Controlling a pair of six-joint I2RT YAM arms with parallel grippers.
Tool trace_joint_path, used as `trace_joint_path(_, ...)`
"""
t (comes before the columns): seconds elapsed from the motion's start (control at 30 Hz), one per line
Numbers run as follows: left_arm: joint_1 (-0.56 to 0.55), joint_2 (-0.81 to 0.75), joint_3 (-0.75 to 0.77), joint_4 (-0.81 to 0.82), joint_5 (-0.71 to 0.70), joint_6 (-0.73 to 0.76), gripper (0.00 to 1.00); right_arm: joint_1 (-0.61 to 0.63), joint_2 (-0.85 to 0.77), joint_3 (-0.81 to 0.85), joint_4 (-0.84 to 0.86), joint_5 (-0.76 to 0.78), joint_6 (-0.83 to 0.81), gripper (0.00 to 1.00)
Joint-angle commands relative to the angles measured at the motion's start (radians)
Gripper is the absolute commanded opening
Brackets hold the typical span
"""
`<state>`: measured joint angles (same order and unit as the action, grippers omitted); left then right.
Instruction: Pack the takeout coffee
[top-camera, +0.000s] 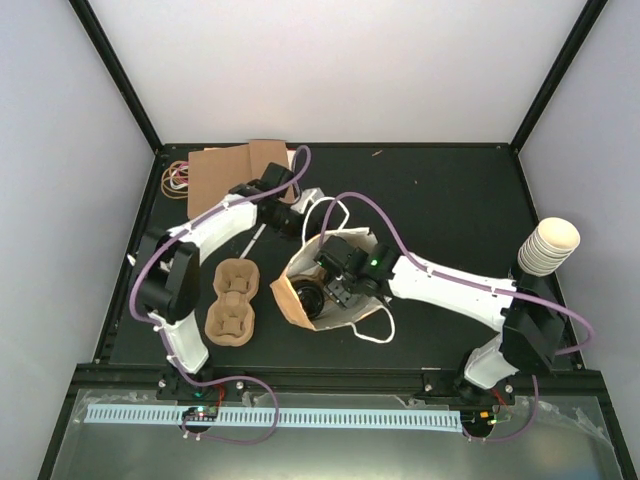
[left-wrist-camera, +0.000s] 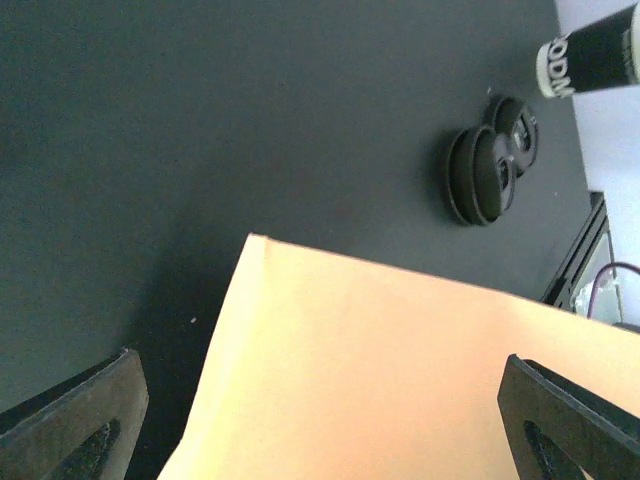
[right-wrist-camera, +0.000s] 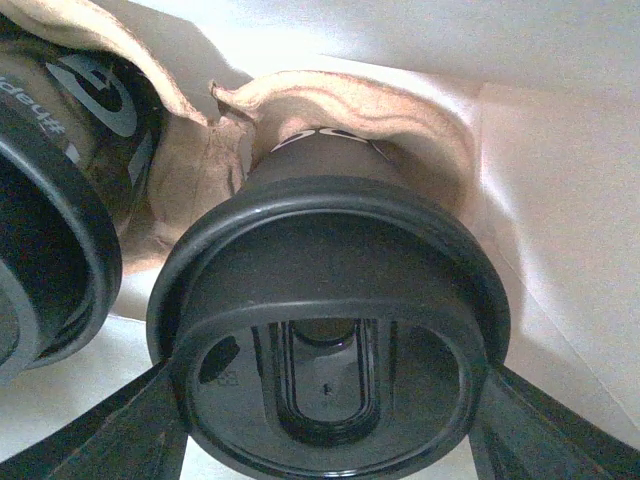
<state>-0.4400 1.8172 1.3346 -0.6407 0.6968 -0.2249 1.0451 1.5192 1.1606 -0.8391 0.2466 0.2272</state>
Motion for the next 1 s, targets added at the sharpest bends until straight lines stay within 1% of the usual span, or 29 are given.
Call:
trace_joint_path(0.0, 0.049, -0.094, 0.037, -0.041, -0.029, -0.015, 0.99, 0.001, 0.074, 0.070, -0.205, -0.136, -0.023, 0.27)
trace_joint_path(0.23, 0.124, -0.262, -0.009, -0.037, -0.121, -0.039, 0.99, -0.011, 0.192, 0.236, -0.296, -0.117, -0.063, 0.29)
trace_joint_path(0.37, 0.147, -0.377, -0.031, -0.050, -0.182, -0.042, 0.99, -0.037, 0.273, 0.350, -0.342, -0.110, -0.102, 0.30)
trace_joint_path(0.4, 0.152, -0.414, -0.034, -0.055, -0.196, -0.042, 0.99, -0.044, 0.297, 0.380, -0.359, -0.107, -0.112, 0.31)
trace_joint_path(0.57, 0.158, -0.558, -0.050, -0.090, -0.269, -0.027, 0.99, -0.071, 0.384, 0.525, -0.418, -0.098, -0.142, 0.42)
trace_joint_path(0.67, 0.159, -0.647, -0.078, -0.083, -0.308, -0.018, 0.99, -0.073, 0.407, 0.635, -0.466, -0.084, -0.151, 0.54)
trace_joint_path(0.77, 0.159, -0.736, -0.122, -0.046, -0.318, -0.025, 0.99, -0.073, 0.431, 0.755, -0.533, -0.074, -0.154, 0.68)
trace_joint_path(0.9, 0.159, -0.808, -0.135, -0.063, -0.297, -0.020, 0.99, -0.073, 0.420, 0.814, -0.552, -0.065, -0.148, 0.96)
trace_joint_path(0.93, 0.159, -0.813, -0.132, -0.082, -0.290, -0.013, 0.99, -0.073, 0.415, 0.817, -0.554, -0.059, -0.145, 0.99)
trace_joint_path(0.97, 0.159, -0.815, -0.128, -0.101, -0.288, -0.007, 0.99, -0.073, 0.413, 0.819, -0.557, -0.053, -0.142, 1.00)
